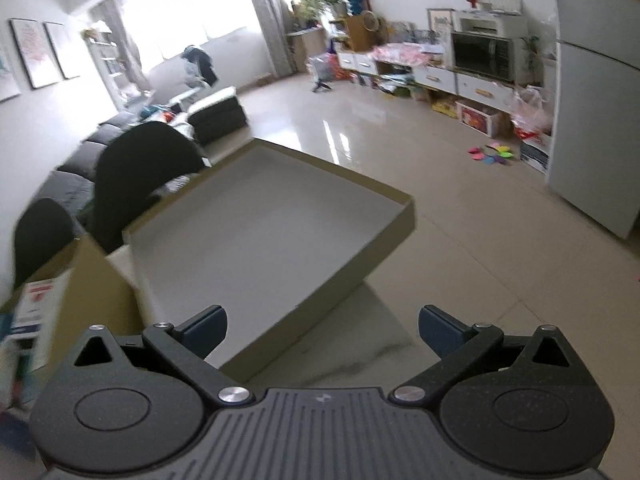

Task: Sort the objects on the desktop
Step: 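Withdraw the left gripper while the right gripper moves to the empty beige lid, then grasp the rim of the beige lid with the right gripper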

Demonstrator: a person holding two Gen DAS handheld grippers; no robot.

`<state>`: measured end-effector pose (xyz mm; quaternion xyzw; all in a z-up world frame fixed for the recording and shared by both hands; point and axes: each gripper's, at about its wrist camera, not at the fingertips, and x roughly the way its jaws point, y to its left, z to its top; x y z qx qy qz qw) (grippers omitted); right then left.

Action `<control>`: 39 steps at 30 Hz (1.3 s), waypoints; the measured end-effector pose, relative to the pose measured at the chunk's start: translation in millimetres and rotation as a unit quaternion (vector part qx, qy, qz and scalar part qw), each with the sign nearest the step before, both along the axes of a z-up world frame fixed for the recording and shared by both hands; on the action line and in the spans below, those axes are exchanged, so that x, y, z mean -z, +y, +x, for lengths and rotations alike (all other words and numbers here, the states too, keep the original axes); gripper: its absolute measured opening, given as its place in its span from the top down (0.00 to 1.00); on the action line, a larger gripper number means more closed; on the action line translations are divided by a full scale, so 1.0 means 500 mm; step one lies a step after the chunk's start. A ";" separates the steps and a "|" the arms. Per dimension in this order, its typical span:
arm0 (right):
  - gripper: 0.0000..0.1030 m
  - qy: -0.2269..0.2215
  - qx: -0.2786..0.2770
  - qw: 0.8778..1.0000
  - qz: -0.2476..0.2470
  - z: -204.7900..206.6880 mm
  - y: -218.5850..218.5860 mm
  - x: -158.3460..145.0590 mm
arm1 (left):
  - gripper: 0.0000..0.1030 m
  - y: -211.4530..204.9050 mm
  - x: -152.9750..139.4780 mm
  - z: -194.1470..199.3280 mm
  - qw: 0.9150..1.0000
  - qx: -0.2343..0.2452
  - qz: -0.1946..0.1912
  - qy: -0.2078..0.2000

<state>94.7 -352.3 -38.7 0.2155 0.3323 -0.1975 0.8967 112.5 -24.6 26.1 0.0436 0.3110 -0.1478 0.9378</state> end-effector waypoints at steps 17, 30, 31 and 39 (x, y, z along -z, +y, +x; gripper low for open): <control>0.01 0.059 0.046 0.993 0.091 0.115 -0.124 0.097 | 0.00 0.053 0.013 0.009 0.999 -0.017 -0.022 0.042; 0.01 0.083 0.045 0.993 0.072 0.119 -0.126 0.110 | 0.00 0.065 0.045 0.039 0.997 -0.025 -0.023 0.073; 0.01 0.083 0.044 0.993 0.074 0.118 -0.128 0.110 | 0.00 0.067 0.043 0.042 0.997 -0.025 -0.024 0.074; 0.01 0.109 0.031 0.994 0.013 0.117 -0.103 0.091 | 0.00 0.062 0.018 0.032 0.998 -0.003 -0.028 0.061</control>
